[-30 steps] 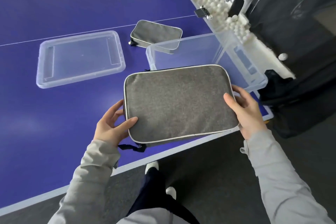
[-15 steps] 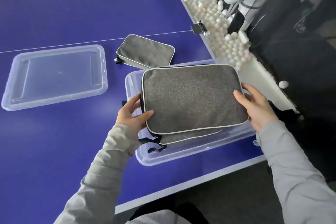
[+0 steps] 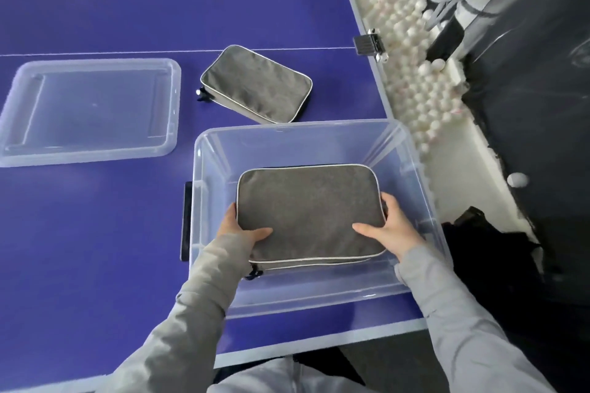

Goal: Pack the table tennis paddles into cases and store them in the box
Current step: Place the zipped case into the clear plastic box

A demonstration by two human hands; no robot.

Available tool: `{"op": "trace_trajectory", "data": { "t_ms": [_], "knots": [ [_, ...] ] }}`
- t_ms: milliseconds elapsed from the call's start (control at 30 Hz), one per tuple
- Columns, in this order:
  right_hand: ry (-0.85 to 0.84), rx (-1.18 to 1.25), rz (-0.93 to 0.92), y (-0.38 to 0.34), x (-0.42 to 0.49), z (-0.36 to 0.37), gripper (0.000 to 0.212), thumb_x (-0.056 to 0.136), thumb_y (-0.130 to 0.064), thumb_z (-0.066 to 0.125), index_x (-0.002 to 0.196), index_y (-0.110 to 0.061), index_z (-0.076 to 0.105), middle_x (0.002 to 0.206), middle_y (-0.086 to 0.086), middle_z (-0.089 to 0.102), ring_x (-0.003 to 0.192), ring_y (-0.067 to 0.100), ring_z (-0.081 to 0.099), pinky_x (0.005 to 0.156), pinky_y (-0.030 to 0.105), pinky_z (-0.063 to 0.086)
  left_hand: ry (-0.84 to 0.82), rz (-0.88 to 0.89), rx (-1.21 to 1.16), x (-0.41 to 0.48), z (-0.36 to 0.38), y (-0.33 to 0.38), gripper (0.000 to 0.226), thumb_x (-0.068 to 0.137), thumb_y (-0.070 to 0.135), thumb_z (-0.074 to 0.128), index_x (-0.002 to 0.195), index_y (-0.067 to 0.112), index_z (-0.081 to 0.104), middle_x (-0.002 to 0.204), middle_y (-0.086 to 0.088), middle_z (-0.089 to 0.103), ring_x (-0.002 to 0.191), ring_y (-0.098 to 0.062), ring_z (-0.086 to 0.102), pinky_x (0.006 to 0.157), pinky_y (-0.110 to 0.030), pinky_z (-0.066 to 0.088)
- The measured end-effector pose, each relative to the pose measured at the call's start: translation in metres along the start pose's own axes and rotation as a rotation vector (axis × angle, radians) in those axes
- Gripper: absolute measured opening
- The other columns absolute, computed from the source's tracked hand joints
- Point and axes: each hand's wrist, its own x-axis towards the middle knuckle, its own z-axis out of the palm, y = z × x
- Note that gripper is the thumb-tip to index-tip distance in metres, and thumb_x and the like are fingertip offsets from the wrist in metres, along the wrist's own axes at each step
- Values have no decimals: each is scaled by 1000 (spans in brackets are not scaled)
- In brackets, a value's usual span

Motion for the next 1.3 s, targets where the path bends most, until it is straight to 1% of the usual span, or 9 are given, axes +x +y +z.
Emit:
{"op": "trace_trajectory", "data": {
  "t_ms": [100, 167, 367, 567, 733, 833, 933, 1067, 1300],
  "knots": [
    [-42, -5, 7, 2, 7, 1, 89, 68, -14, 83, 140, -20, 30, 123, -6, 50, 114, 17, 52, 104, 40, 42, 38, -55, -5, 8, 4, -2, 85, 59, 5, 85, 133, 21, 45, 116, -5, 64, 101, -29, 62, 88, -45, 53],
    [-58, -18, 8, 1, 10, 1, 91, 68, -14, 82, 141, -20, 28, 122, -6, 49, 113, 16, 51, 103, 38, 42, 49, -64, -5, 10, 6, -2, 84, 58, 3, 85, 131, 19, 46, 116, -7, 64, 101, -29, 62, 89, -47, 52],
    [-61, -74, 16, -1, 8, -2, 86, 71, -15, 80, 139, -23, 28, 121, -6, 49, 108, 15, 50, 95, 33, 43, 48, -36, 55, 5, 6, -6, 65, 59, 3, 85, 113, 21, 54, 102, -2, 67, 97, -27, 64, 85, -39, 53],
    [-42, -163, 0, -7, 5, 3, 80, 76, -13, 75, 139, -18, 27, 128, 5, 50, 115, 23, 50, 97, 33, 41, 54, -44, 141, 6, 6, -7, 71, 57, 11, 87, 117, 25, 52, 108, -2, 65, 100, -26, 62, 91, -44, 51],
    [-45, -177, 6, -10, 5, 2, 79, 76, -13, 76, 139, -17, 27, 132, 6, 49, 112, 22, 50, 90, 26, 36, 69, -60, 192, 2, 5, -2, 84, 58, 19, 88, 130, 29, 45, 107, 6, 61, 98, -20, 57, 80, -29, 45],
    [-53, -144, 6, -11, 0, -3, 83, 75, -14, 78, 141, -20, 27, 134, 4, 49, 106, 17, 49, 90, 26, 39, 62, -63, 121, -1, 5, 2, 82, 58, 17, 88, 128, 23, 46, 108, 3, 62, 99, -22, 60, 82, -33, 50],
    [-35, -147, -37, -13, -6, -9, 92, 73, -18, 79, 146, -19, 23, 146, 4, 39, 128, 21, 43, 103, 32, 35, 65, -52, 117, -8, 8, 12, 85, 61, 29, 87, 132, 21, 42, 123, -1, 59, 106, -22, 58, 88, -33, 48],
    [29, -136, -158, -22, -16, -16, 93, 76, -25, 78, 148, -18, 20, 151, 4, 31, 139, 17, 31, 112, 32, 25, 112, 72, 263, -30, 18, 31, 104, 69, 51, 76, 149, 20, 17, 151, 0, 27, 137, -19, 32, 110, -30, 29],
    [119, -212, -433, -56, -30, -5, 73, 88, -26, 64, 147, -12, 24, 155, 6, 24, 144, 18, 19, 116, 28, 15, 281, 451, 623, -75, 18, 57, 102, 77, 62, 58, 150, 16, 4, 159, 4, 2, 146, -13, -3, 119, -33, 1]
  ]
}}
